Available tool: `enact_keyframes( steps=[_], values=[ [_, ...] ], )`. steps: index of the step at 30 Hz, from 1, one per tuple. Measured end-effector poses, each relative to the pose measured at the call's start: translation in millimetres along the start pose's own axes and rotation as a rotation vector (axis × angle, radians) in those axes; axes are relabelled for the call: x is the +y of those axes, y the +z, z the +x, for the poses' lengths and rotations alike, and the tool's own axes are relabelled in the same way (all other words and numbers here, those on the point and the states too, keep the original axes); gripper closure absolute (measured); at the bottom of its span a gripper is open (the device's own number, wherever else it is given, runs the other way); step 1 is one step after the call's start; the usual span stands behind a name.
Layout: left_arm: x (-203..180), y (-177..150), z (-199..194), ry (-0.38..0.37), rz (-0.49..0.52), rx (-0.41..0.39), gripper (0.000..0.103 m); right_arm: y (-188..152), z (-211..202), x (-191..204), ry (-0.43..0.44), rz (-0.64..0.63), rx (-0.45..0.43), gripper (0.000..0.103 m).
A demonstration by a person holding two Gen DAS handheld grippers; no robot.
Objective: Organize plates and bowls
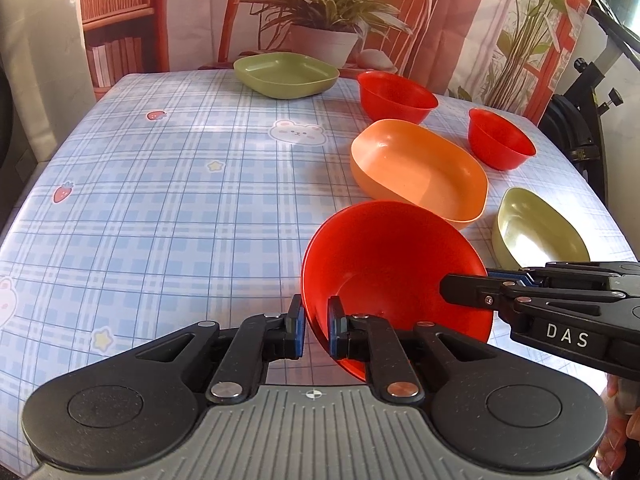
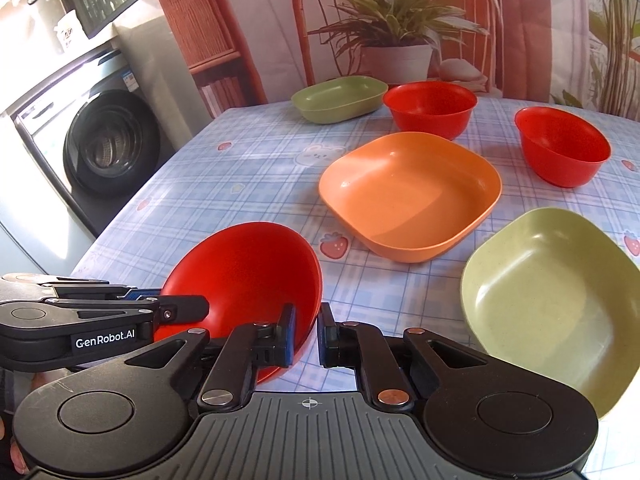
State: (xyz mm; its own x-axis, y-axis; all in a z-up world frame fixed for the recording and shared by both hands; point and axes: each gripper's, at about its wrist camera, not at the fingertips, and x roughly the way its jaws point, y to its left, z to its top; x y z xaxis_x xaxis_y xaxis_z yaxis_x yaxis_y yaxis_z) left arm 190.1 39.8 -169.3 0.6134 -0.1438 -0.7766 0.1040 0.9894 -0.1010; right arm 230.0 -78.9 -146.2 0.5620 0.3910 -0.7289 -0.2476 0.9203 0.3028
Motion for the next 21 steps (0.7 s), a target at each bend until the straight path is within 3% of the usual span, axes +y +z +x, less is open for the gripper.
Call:
enact_keyframes(
  steps=[7,13,21],
  values=[
    [-11,40,-8,-0.043,0.005,-0.038,0.091,39,-16,-13,-0.021,-0.007,-0.076,0.093],
    [-39,80,-18,-0.082,0.074,-0.101,0.09,70,-40,-35,-0.052,0.001,-0.156,0.093],
    [-79,117,-8,-0.159,0.157,-0.111,0.09,79,-59,-84,-0.079,0.069,-0.218,0.093]
  ],
)
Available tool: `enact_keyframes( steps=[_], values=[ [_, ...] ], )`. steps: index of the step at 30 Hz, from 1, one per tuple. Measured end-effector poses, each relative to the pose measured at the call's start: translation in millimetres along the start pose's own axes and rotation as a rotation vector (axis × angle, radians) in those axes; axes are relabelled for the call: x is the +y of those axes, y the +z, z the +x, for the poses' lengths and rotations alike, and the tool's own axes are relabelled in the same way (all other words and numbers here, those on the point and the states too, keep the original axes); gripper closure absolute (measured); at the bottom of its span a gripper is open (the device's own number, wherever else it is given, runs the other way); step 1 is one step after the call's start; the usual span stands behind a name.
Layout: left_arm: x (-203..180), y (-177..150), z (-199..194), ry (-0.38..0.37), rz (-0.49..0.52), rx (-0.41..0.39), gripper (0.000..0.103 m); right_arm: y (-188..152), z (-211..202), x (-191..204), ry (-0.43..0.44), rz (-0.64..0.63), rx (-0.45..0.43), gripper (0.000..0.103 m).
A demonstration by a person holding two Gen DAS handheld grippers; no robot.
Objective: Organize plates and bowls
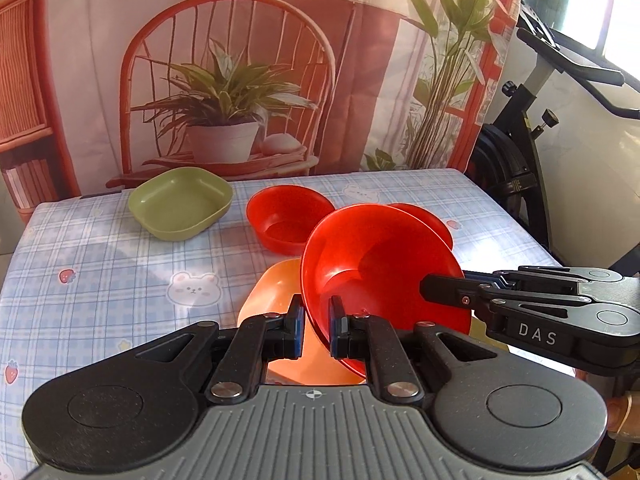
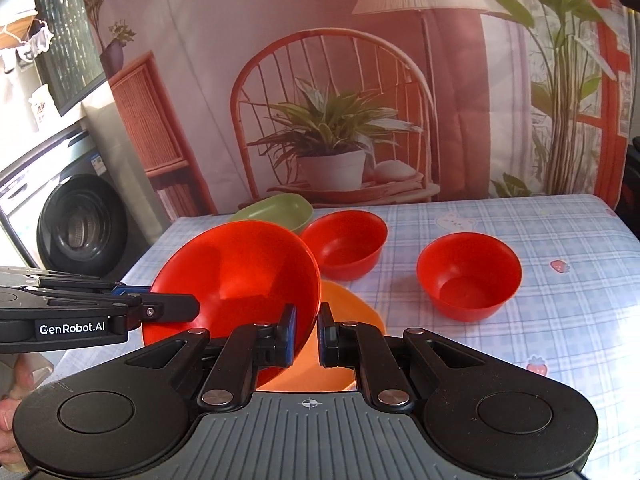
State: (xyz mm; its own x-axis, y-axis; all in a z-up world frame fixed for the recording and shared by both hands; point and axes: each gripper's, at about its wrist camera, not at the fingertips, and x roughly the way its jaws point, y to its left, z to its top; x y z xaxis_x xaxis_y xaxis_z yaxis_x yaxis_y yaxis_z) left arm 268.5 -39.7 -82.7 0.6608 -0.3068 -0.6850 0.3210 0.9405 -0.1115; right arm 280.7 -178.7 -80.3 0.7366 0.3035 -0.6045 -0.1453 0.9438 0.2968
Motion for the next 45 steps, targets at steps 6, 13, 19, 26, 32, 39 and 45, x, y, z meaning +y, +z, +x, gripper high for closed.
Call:
enact_keyframes(
  steps=[6,13,19,26,32,39,45],
  values=[
    [-29,13,36,-0.013,0.064,0.073,0.09,0,4,-38,-0.039,0.08,0.017,0.093],
    [-51,42,80,-0.065,0.083,0.085,0.09,18,11,-86,-0.074,0.138,-0.018,0.093],
    [-61,66,125,-0.073,0.11,0.101,0.09,33,37,-129,-0.113,0.172,-0.033,0.093],
    [-73,79,162,-0.055,0.159,0.128,0.09,41,63,-159,-0.146,0.173,-0.039,0.093],
    [-84,79,186,-0.048,0.192,0.161,0.09,38,77,-175,-0.17,0.173,-0.019,0.093],
    [-87,74,199,-0.033,0.224,0.185,0.09,34,86,-183,-0.181,0.181,-0.006,0.093],
    [-89,72,209,-0.012,0.259,0.193,0.09,32,88,-182,-0.191,0.183,-0.002,0.093]
  ],
)
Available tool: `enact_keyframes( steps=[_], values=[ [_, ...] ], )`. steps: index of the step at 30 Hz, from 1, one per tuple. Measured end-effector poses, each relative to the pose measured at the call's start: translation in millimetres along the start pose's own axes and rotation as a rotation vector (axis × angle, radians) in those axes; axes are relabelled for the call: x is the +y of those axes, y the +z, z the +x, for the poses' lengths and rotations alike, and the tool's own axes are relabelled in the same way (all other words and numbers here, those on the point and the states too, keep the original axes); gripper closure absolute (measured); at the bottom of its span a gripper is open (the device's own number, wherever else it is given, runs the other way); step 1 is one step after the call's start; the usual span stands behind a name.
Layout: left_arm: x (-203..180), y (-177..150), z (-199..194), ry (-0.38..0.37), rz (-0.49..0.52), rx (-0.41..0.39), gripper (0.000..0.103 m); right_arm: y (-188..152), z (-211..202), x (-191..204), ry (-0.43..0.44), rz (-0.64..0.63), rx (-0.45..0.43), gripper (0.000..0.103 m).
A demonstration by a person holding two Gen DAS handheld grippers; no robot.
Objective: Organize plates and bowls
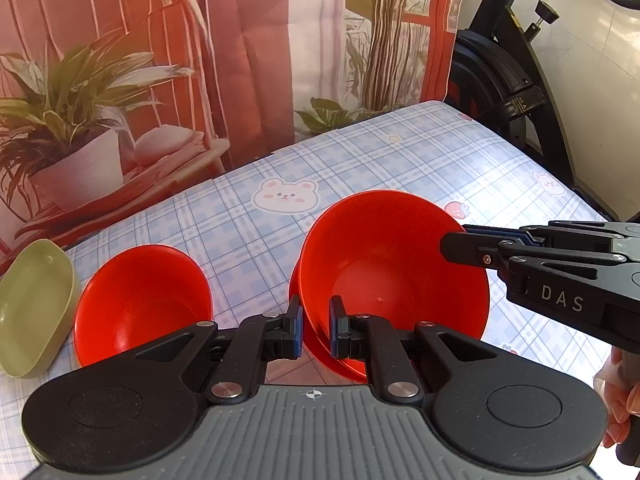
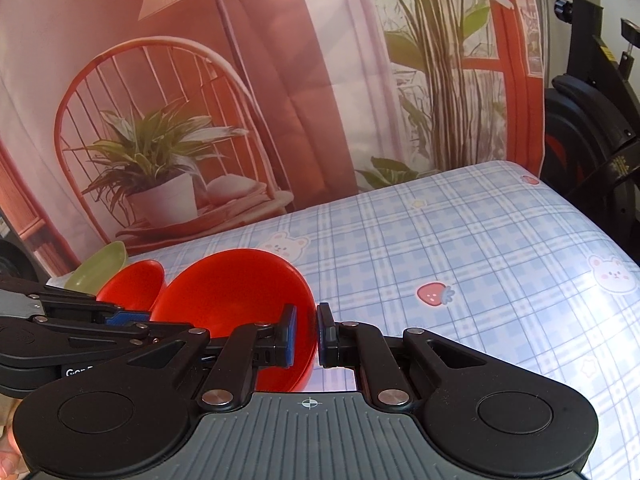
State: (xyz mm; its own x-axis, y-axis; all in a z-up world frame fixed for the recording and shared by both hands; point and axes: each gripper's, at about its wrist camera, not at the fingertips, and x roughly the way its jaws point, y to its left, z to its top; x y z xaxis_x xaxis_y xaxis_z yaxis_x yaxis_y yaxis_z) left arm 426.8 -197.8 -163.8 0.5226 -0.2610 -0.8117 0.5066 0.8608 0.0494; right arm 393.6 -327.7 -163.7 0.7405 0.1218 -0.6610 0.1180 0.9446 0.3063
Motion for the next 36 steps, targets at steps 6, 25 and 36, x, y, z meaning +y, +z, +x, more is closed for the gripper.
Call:
enact_keyframes(
  steps=[6,25,36],
  values=[
    [8,3,-1,-0.026,-0.057,-0.008,0.056,3,-9,4,-0.063,0.004,-0.001,0.09],
    [117,-15,-66,0.0,-0.231,-0.223,0.054,34,-30,93,0.092,-0.094,-0.032,0.085],
    [160,-44,-43,-0.032,-0.346,-0.214,0.048,32,24,141,0.098,-0.162,0.052,0.08]
  ],
)
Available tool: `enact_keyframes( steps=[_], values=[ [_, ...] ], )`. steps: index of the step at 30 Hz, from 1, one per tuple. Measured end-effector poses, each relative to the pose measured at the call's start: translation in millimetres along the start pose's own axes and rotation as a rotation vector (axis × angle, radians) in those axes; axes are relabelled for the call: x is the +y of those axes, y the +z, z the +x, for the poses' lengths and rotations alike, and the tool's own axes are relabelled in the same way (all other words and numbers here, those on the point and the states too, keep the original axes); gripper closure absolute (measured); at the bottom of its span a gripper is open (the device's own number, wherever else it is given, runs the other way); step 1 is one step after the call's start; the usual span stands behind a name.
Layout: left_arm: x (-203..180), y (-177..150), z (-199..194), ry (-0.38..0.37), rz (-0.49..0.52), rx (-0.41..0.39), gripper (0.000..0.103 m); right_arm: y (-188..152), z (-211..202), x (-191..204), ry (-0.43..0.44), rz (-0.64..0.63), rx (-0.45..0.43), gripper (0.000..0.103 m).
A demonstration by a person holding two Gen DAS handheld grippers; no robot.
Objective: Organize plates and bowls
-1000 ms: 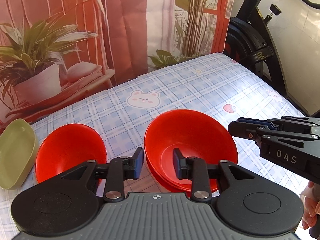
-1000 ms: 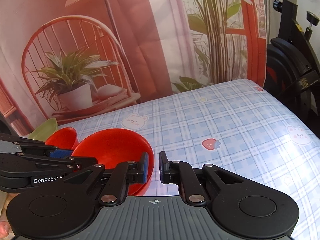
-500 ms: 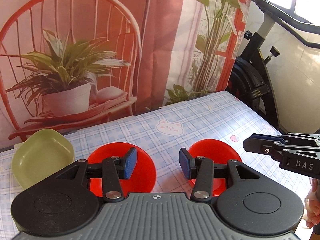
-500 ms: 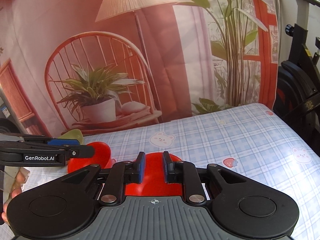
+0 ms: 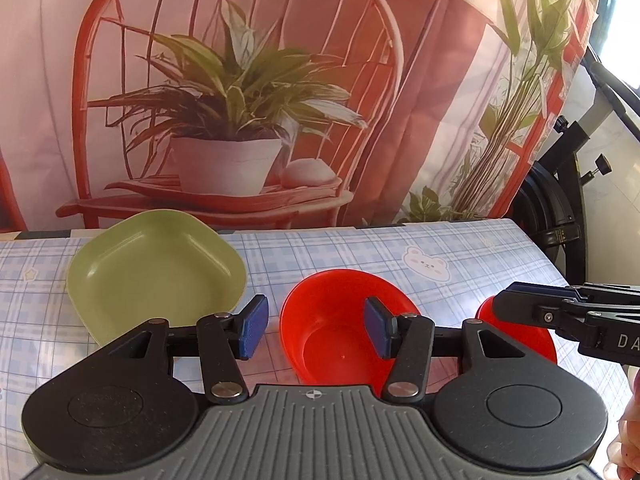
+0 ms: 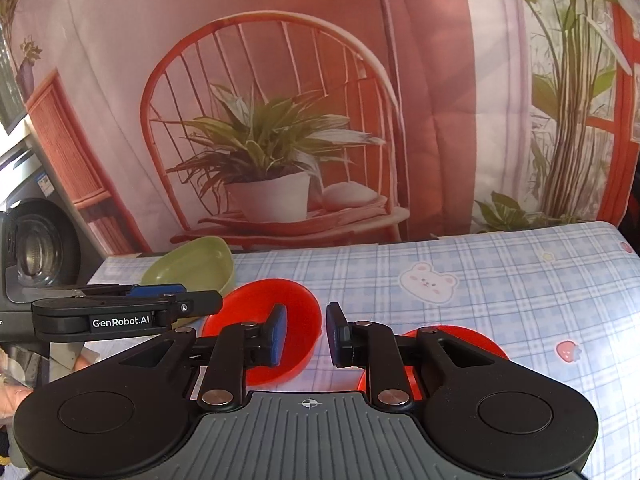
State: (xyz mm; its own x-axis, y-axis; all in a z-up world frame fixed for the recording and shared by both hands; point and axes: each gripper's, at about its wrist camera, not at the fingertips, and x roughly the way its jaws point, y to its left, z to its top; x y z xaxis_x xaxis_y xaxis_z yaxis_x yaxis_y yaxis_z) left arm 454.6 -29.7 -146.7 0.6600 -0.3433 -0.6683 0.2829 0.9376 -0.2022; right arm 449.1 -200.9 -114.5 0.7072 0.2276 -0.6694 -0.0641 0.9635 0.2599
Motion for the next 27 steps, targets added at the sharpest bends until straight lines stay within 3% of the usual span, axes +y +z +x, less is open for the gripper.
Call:
enact_keyframes(
  steps=[8,17,21,24,27],
  values=[
    [21,-10,13,-0.037,-0.082,0.038,0.048,-3,44,-1,-0.022,0.036,0.082,0.08],
    [36,-20,22,-0.071,-0.168,0.07,0.05,-11,63,10,0.004,0.046,0.134,0.08],
    [36,-20,30,-0.08,-0.206,0.11,0.07,-13,65,12,0.002,0.057,0.142,0.081],
    [38,-21,33,-0.082,-0.229,0.117,0.072,-11,62,10,0.009,0.08,0.125,0.081],
    [38,-22,34,-0.083,-0.23,0.117,0.087,-10,60,7,0.002,0.097,0.114,0.081]
  ],
)
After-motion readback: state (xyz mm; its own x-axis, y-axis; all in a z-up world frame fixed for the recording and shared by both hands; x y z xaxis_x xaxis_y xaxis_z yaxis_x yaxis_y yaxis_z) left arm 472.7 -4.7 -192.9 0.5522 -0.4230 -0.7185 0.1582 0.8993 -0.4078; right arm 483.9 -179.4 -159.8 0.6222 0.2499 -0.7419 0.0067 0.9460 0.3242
